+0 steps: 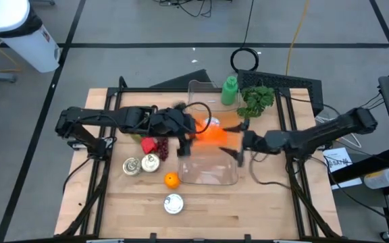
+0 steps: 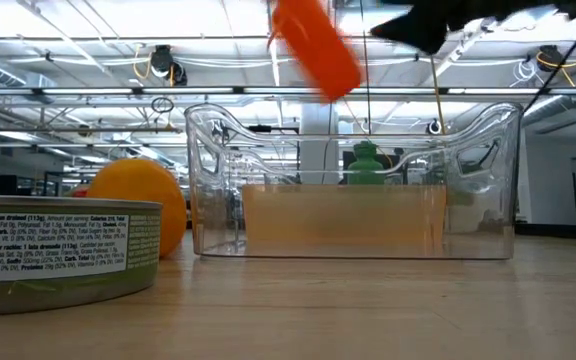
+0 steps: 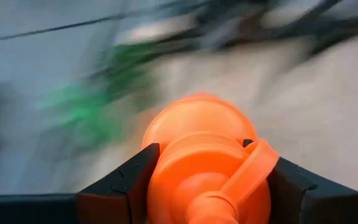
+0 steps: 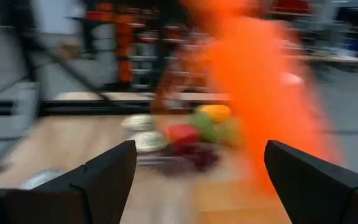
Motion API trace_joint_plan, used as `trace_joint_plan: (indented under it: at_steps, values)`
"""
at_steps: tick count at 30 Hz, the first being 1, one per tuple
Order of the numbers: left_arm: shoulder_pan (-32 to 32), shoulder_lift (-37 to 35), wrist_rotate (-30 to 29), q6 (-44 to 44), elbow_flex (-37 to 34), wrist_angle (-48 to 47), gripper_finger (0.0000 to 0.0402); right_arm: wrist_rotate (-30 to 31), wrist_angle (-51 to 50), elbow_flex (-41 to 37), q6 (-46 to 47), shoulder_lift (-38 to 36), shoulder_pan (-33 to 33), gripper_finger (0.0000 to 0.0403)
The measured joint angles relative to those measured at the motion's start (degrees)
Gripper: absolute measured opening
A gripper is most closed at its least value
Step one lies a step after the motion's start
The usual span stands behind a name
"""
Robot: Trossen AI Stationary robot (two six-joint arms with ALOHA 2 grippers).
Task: Pick & Place Food Item
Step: Put the orange tumbler into the top transparent bin
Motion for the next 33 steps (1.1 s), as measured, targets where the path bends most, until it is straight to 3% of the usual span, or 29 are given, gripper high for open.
trace_joint_plan:
  at_steps: [3,6,12,20,29,33]
  values:
    - [2.89,-1.16,-6.37,1.59,0.12,1.85,0.0214,-1.18,-8.96,-0.11,2.34,-6.29,1.31,0.0338]
    - [5.98,-1.87,-6.84,0.45,0.07,0.61,0.0214,0.24,-12.35,-0.52,3.75,-10.09,2.21,0.0338]
    - [15.29,-0.61,1.50,-1.08,0.12,4.08,0.0214,0.31,-8.86,-3.85,2.32,-10.49,2.70,0.0337]
    - [25.59,6.30,11.75,-1.48,0.05,5.96,0.0214,0.20,-0.61,-8.22,-1.00,-9.33,2.58,0.0337]
    - [33.62,13.34,21.28,-6.31,0.07,5.75,0.0214,0.26,4.73,-11.11,-1.14,-9.34,2.22,0.0336]
    - [34.78,16.00,22.15,-7.83,0.05,5.35,0.0214,0.29,5.37,-11.76,-1.14,-9.33,1.64,0.0336]
